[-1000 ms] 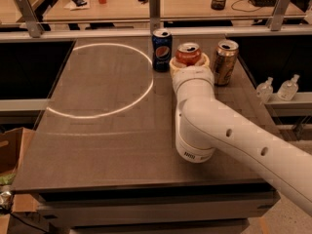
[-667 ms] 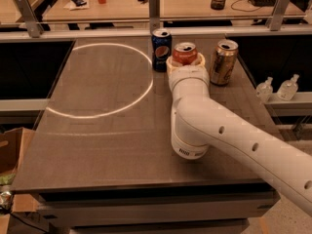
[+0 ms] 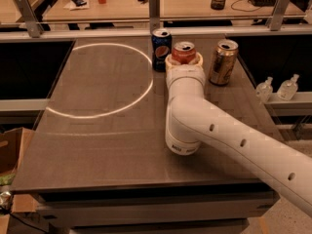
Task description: Move coke can near pepsi can
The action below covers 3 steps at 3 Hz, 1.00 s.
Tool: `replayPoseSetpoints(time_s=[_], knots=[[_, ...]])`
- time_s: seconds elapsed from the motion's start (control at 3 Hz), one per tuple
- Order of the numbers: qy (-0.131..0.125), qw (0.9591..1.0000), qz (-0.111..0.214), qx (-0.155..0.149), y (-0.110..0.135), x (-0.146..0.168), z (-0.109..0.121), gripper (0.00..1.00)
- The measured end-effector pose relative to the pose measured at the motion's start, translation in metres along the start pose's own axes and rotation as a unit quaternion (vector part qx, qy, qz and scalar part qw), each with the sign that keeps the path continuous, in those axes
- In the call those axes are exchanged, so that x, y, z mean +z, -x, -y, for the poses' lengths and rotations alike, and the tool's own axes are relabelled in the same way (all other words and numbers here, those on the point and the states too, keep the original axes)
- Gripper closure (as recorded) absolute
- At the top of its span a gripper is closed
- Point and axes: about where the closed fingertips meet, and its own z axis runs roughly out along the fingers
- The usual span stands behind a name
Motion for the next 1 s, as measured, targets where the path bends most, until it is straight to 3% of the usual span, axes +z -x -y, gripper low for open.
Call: replayPoseSetpoints(time_s=[0.67,1.0], knots=[[0.007,0.9999,0.001,0.013,-0.006,0.006,-0.0121,1.0],[0.007,0.9999,0.001,0.013,-0.0061,0.0063,-0.0116,0.82]])
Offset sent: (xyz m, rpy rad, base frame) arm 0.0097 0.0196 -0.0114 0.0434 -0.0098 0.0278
